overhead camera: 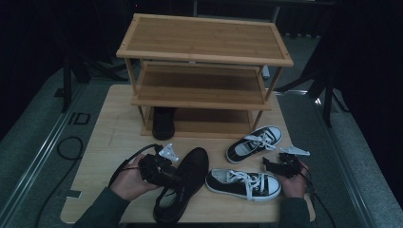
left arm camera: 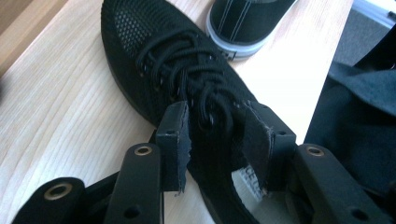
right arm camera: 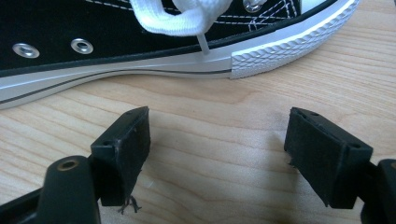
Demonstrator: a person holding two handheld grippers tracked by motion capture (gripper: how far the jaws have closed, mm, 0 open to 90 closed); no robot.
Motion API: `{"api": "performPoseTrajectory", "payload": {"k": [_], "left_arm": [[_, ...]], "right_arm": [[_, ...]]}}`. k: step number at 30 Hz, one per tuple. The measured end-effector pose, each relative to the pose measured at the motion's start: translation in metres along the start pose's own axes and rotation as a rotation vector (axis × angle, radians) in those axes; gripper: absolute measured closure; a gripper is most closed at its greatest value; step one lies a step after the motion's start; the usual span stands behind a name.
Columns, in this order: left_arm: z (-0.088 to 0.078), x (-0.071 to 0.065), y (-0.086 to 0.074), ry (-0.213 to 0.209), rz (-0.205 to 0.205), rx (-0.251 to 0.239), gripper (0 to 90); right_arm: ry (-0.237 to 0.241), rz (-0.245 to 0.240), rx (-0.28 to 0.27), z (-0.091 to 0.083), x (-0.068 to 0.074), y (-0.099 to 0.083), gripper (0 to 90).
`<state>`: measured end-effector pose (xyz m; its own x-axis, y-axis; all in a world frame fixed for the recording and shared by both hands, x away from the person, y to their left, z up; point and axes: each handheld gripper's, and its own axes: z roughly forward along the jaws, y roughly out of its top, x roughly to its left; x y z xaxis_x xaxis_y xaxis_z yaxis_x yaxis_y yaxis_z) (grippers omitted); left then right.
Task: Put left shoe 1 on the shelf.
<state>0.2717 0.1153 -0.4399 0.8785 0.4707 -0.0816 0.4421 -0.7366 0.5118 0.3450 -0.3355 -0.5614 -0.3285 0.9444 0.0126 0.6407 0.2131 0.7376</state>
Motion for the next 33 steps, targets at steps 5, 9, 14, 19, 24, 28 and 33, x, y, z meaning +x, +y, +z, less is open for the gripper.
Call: {"api": "performPoseTrajectory", "payload": {"k": [5,9,14,19,24,28,33], "left_arm": [[0.004,-0.002,-0.007,0.031,0.001,0.067,66.6],[0.011,-0.002,-0.009,0.037,-0.018,0.086,70.2],[0.025,-0.004,-0.005,0.083,-0.032,0.115,71.9],[0.032,0.002,-0.004,0.084,-0.069,0.113,73.0],[0.033,0.006,-0.006,0.067,-0.111,0.095,82.4],[0.031,0.01,-0.006,0.087,-0.148,0.077,86.2],[0.03,0.014,-0.007,0.086,-0.178,0.063,87.2]], "right_arm": [[0.0,0.0,0.0,0.0,0.0,0.0,22.5],[-0.001,-0.001,0.0,0.0,0.0,0.0,22.6],[-0.001,0.0,0.0,0.0,0.0,0.0,22.5],[0.0,0.0,0.0,0.0,0.0,0.0,22.5],[0.0,0.0,0.0,0.0,0.0,0.0,22.5],[0.0,0.0,0.0,0.0,0.0,0.0,22.5],[0.001,0.0,0.0,0.0,0.0,0.0,22.5]]}}
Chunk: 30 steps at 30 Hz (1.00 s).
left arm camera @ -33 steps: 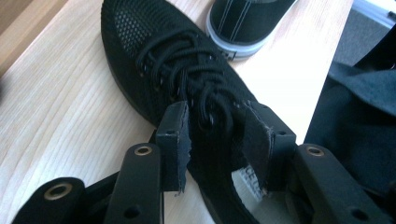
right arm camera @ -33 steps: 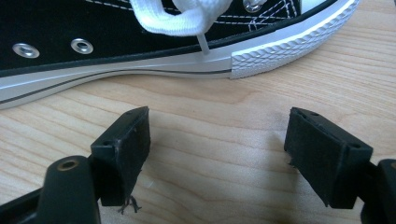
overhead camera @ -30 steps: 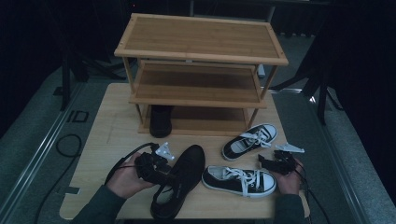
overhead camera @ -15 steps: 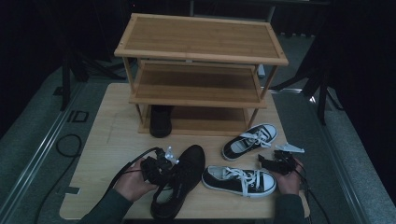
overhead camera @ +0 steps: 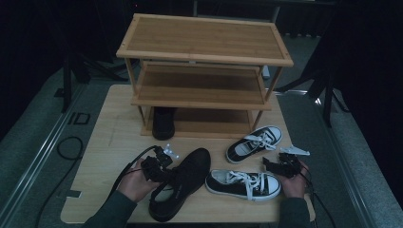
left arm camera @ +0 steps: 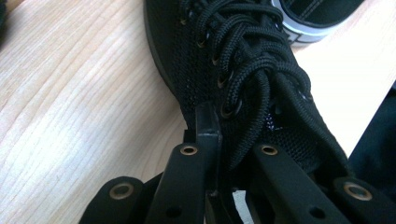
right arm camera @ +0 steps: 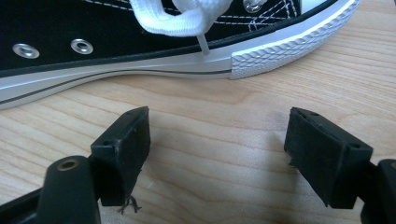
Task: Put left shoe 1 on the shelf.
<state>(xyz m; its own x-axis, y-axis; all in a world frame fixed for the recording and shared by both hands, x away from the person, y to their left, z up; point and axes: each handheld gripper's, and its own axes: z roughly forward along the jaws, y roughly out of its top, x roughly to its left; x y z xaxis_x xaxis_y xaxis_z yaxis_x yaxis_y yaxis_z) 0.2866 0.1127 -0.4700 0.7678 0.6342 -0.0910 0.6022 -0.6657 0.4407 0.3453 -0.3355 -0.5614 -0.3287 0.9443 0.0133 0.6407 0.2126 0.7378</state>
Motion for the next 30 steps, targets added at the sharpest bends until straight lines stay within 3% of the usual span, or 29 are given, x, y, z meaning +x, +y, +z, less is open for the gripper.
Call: {"api": "performPoseTrajectory", "payload": {"k": [13,30], "left_arm": [[-0.002,0.01,0.002,-0.025,-0.062,-0.04,87.5],[-0.012,0.025,0.007,0.021,-0.141,-0.107,87.6]], "right_arm": [[0.002,0.001,-0.001,0.0,0.0,0.0,22.5],[0.002,0.001,-0.001,0.0,0.0,0.0,22.5]]}}
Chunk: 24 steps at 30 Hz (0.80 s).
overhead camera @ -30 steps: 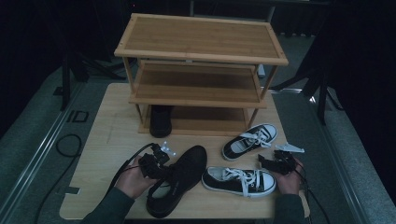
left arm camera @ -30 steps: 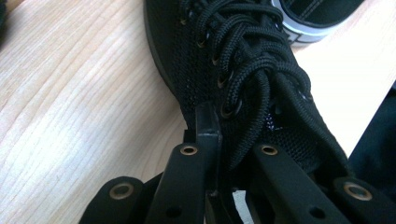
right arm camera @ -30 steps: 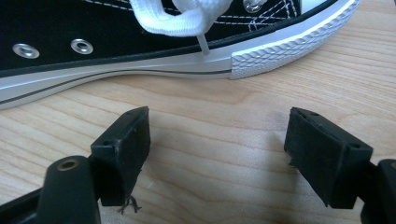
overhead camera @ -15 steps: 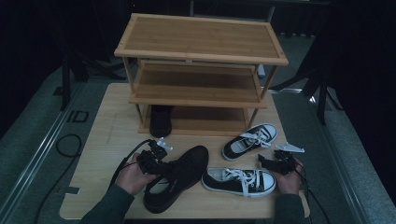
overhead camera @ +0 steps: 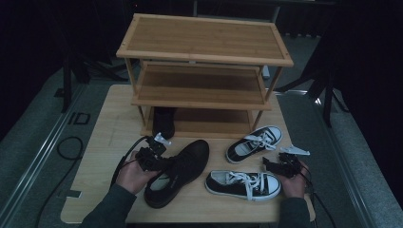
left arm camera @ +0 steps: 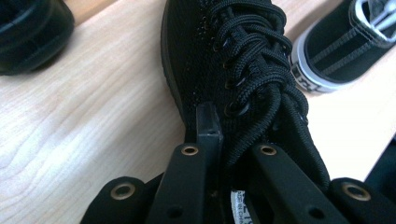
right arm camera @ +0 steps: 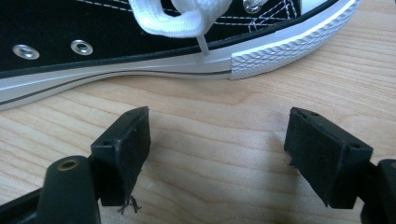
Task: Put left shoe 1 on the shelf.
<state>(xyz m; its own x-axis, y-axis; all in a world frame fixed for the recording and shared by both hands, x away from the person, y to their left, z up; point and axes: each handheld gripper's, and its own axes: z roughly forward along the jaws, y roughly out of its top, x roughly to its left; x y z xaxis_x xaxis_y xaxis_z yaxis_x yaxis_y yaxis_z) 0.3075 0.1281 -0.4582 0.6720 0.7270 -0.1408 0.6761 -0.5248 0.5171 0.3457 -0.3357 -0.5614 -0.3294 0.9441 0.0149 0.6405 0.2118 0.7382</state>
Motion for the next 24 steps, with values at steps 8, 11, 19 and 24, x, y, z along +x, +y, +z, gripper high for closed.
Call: {"api": "performPoseTrajectory", "payload": {"k": [8,11,19,24], "left_arm": [[0.007,0.004,0.018,0.039,-0.053,-0.048,87.5],[0.01,0.005,0.026,0.063,-0.071,-0.07,87.5],[0.018,0.017,0.053,0.097,-0.104,-0.101,87.4],[0.024,0.027,0.072,0.132,-0.136,-0.115,87.4]], "right_arm": [[0.001,0.0,0.0,0.0,0.0,0.0,22.5],[0.001,0.001,0.0,0.0,0.0,0.0,22.5],[0.001,-0.002,0.0,0.0,0.0,0.0,22.5],[0.002,0.0,0.0,0.0,0.0,0.0,22.5]]}}
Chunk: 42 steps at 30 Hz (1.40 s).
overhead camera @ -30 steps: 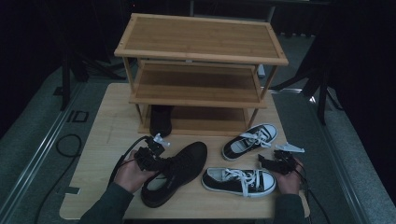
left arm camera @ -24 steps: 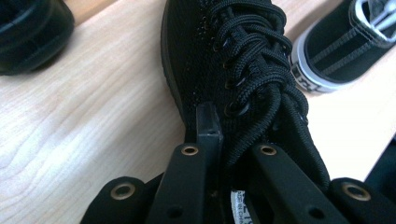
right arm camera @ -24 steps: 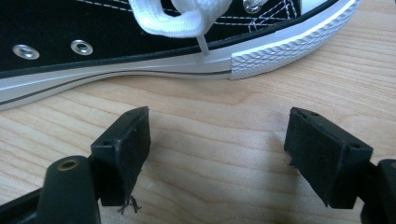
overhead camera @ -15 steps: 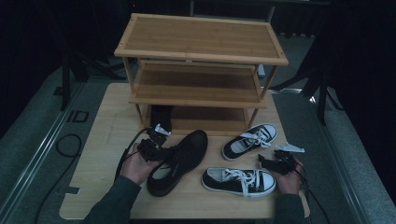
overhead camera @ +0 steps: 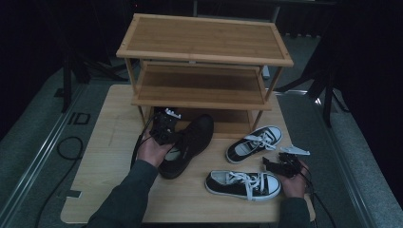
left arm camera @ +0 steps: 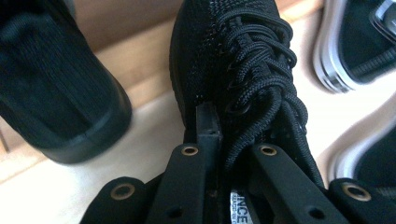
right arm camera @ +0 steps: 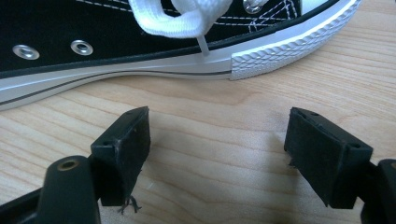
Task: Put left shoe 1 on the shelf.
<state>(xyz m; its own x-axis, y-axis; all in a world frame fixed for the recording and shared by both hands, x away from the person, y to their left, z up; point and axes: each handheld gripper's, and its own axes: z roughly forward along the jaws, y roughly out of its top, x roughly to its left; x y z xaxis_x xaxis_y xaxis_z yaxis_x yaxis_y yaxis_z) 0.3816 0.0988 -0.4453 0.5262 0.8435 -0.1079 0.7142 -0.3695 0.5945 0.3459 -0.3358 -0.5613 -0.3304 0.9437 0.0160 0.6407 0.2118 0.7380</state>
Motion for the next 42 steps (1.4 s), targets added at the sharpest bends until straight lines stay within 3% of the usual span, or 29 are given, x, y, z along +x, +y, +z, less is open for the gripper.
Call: {"api": "performPoseTrajectory", "payload": {"k": [7,12,19,26,28,35,42], "left_arm": [[0.019,0.004,0.013,0.058,-0.043,0.01,87.5],[0.028,0.01,0.017,0.101,-0.083,-0.009,87.4],[0.032,0.022,0.017,0.166,-0.154,-0.047,87.3],[0.035,0.025,0.012,0.218,-0.194,-0.051,87.1],[0.034,0.026,0.011,0.219,-0.211,-0.057,87.1],[0.035,0.025,0.005,0.228,-0.198,-0.081,84.0],[0.018,0.026,0.0,0.163,-0.153,-0.101,67.3]], "right_arm": [[0.0,-0.001,0.0,0.0,0.0,0.0,22.5],[0.0,-0.001,0.0,0.0,0.0,0.0,22.5],[0.0,-0.003,0.001,0.001,0.0,0.0,22.5],[0.0,-0.002,0.001,0.001,0.0,0.0,22.5],[0.0,-0.003,0.001,0.001,0.0,0.0,22.5],[0.0,-0.003,0.001,0.001,0.0,0.001,22.5],[0.0,-0.004,0.001,0.001,0.0,0.001,22.5]]}}
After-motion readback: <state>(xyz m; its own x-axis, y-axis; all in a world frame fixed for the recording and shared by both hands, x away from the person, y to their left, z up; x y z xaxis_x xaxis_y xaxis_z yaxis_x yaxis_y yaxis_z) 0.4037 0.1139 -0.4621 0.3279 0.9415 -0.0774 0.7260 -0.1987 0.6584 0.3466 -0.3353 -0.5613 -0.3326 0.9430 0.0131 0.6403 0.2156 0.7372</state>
